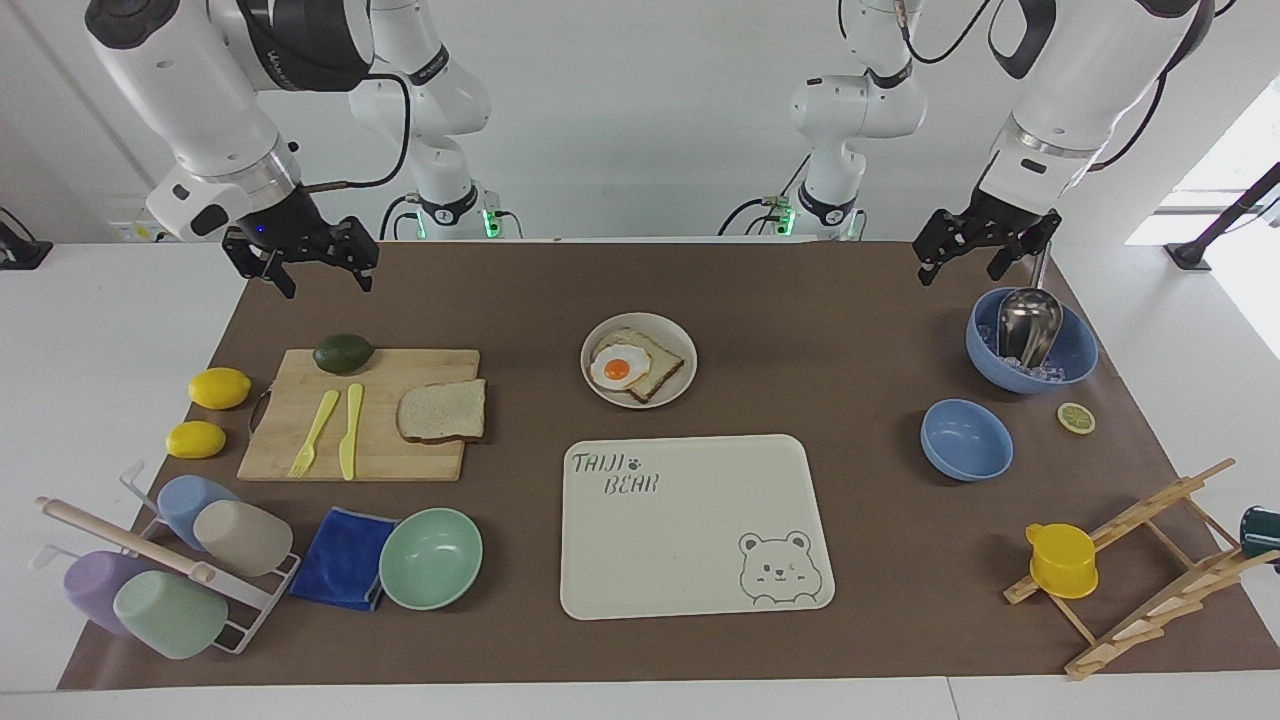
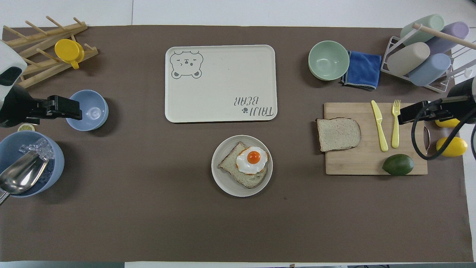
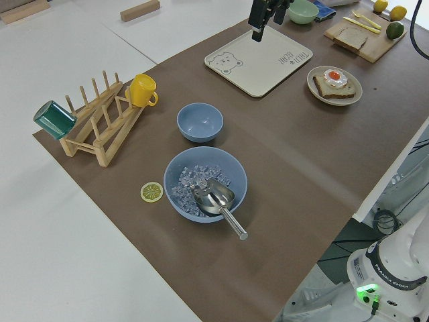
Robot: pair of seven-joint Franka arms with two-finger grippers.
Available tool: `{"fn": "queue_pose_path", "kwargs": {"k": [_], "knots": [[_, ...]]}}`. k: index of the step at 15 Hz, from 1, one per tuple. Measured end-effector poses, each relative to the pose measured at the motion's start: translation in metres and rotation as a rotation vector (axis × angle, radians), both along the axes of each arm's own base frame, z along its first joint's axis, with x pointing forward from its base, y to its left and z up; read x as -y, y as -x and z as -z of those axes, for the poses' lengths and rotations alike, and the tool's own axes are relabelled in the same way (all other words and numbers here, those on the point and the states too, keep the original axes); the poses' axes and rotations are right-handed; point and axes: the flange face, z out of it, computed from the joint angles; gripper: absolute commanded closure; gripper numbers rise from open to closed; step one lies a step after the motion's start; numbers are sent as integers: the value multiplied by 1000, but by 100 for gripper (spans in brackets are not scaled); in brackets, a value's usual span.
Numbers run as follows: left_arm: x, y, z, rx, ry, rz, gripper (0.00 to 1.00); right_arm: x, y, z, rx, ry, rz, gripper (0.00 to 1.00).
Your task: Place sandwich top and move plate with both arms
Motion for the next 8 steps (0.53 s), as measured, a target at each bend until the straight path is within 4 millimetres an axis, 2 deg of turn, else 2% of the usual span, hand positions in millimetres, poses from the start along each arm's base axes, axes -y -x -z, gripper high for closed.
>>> {"fn": "queue_pose_path", "kwargs": {"k": [6, 8], "knots": [[0, 0, 0, 0, 0, 0, 0, -1, 0, 1, -2, 0, -2, 0], [0, 0, 0, 0, 0, 0, 0, -17, 1, 4, -8, 3, -31, 0]]}}
